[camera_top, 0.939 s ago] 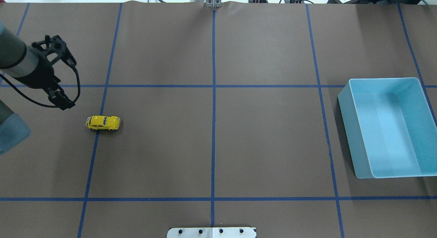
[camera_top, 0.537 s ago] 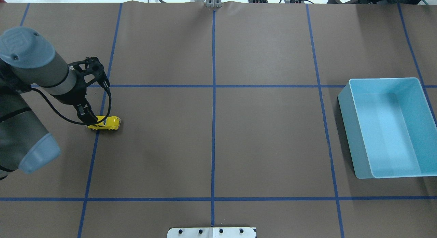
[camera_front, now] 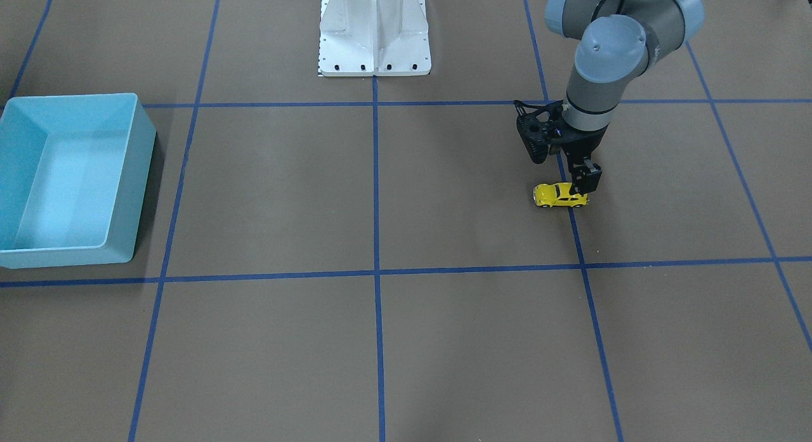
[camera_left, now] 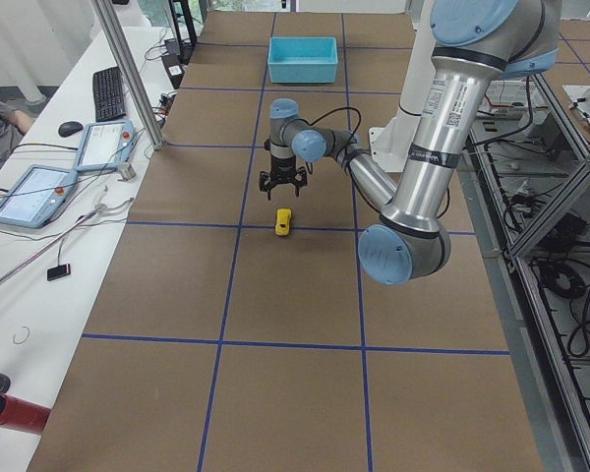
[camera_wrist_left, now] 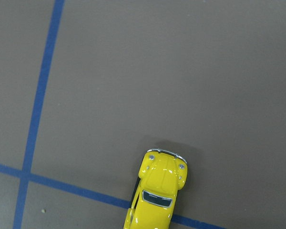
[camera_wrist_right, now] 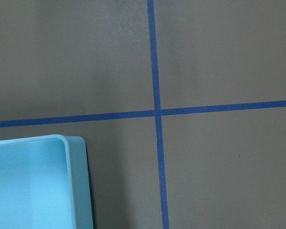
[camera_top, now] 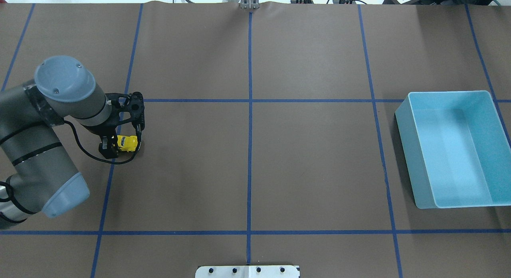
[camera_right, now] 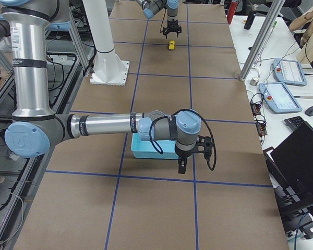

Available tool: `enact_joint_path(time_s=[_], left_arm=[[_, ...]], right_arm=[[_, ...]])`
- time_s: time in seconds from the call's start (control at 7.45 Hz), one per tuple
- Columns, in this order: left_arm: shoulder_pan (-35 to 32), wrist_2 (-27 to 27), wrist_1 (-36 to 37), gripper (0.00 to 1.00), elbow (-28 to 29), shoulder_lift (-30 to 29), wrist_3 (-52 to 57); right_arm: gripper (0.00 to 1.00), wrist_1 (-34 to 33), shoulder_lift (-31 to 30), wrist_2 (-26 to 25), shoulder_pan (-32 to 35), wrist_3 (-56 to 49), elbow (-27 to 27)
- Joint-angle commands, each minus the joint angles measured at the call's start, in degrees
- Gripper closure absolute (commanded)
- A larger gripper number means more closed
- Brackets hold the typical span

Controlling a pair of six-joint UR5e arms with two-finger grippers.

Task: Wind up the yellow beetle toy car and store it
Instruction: 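Close the left gripper on the yellow car, pressing it to the table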

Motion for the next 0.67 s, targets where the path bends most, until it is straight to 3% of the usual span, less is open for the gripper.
enact_joint_path(time_s=[0.0, 0.54], left_arm=[[1.05, 0.52, -0.13, 0.00, 0.90, 0.01, 2.10], [0.96, 0.17, -0.30, 0.00, 5.71, -2.18, 2.01]], right_arm=[[0.00, 0.07, -0.20, 0.00, 0.01, 0.00, -0.06], [0.00, 0.16, 0.07, 0.00, -0.07, 0.00, -0.23]])
